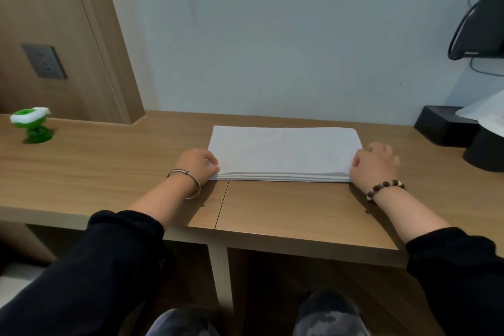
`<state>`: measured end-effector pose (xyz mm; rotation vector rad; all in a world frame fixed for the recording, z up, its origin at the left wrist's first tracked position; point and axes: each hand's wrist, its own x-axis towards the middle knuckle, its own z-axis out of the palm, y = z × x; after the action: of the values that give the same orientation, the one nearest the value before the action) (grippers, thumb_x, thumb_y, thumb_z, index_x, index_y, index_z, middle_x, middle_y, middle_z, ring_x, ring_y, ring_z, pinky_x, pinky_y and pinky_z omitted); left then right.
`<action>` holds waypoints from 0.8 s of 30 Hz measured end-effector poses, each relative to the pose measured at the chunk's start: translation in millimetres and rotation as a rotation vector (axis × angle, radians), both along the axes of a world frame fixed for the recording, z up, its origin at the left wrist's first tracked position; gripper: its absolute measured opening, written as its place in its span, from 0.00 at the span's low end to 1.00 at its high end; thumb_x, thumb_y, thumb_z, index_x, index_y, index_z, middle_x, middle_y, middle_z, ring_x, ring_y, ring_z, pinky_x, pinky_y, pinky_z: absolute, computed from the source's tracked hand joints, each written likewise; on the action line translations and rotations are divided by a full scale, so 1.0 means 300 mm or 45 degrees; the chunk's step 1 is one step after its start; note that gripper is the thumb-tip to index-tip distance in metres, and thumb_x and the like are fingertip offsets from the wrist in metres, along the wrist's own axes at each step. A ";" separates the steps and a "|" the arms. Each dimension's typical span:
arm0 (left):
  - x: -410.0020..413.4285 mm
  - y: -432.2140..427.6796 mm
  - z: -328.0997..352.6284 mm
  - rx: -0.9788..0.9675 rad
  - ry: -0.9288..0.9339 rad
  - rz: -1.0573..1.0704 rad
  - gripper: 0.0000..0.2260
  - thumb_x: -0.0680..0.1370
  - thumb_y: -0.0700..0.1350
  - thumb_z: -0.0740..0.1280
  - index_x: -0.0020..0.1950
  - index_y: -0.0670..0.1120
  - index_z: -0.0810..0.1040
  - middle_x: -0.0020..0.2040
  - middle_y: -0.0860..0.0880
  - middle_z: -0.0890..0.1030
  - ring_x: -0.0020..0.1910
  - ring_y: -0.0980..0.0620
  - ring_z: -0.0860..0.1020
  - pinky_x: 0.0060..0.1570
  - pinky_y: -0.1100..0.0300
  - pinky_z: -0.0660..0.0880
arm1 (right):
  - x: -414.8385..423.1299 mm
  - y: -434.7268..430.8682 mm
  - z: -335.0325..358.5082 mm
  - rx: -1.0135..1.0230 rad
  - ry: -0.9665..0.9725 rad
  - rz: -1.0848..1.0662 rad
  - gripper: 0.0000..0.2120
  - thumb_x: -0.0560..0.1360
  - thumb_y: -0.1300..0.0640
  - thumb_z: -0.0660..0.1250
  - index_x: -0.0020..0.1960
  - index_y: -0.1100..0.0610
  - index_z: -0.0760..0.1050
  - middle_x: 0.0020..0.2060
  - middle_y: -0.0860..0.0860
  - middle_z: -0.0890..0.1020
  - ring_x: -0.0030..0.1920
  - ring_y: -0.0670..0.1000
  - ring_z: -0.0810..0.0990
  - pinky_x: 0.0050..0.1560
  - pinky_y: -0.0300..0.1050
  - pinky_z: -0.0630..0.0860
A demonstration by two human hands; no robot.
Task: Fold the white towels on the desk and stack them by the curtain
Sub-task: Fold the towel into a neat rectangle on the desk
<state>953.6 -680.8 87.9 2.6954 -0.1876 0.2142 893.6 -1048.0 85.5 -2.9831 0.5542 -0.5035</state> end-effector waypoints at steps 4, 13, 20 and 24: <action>-0.017 -0.003 -0.003 0.272 -0.267 -0.167 0.06 0.77 0.46 0.67 0.49 0.51 0.84 0.52 0.50 0.75 0.57 0.50 0.69 0.49 0.60 0.68 | 0.001 0.073 0.020 0.015 -0.074 0.435 0.10 0.74 0.60 0.62 0.53 0.53 0.77 0.63 0.53 0.72 0.65 0.54 0.65 0.64 0.50 0.61; -0.018 -0.030 -0.006 0.436 -0.234 -0.390 0.11 0.78 0.55 0.64 0.53 0.52 0.81 0.51 0.54 0.79 0.51 0.51 0.76 0.47 0.59 0.71 | 0.012 0.153 0.036 -0.044 0.155 0.690 0.11 0.77 0.49 0.66 0.55 0.51 0.79 0.51 0.47 0.79 0.51 0.48 0.75 0.50 0.41 0.71; -0.015 -0.021 -0.013 0.409 -0.217 -0.385 0.11 0.77 0.55 0.65 0.55 0.53 0.82 0.53 0.56 0.79 0.52 0.53 0.76 0.48 0.59 0.71 | 0.014 0.197 0.027 -0.159 0.083 0.783 0.10 0.78 0.49 0.64 0.53 0.52 0.80 0.47 0.46 0.79 0.47 0.48 0.75 0.46 0.40 0.70; -0.021 -0.019 -0.014 0.377 -0.216 -0.374 0.11 0.77 0.55 0.66 0.55 0.52 0.82 0.52 0.56 0.79 0.52 0.53 0.76 0.48 0.60 0.71 | 0.017 0.217 0.023 -0.180 0.067 0.814 0.10 0.78 0.50 0.62 0.53 0.51 0.79 0.45 0.46 0.79 0.43 0.46 0.71 0.43 0.38 0.68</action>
<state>947.4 -686.5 83.7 2.8921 -0.7118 0.3487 898.8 -982.8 92.4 -3.0602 -0.4507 -0.4117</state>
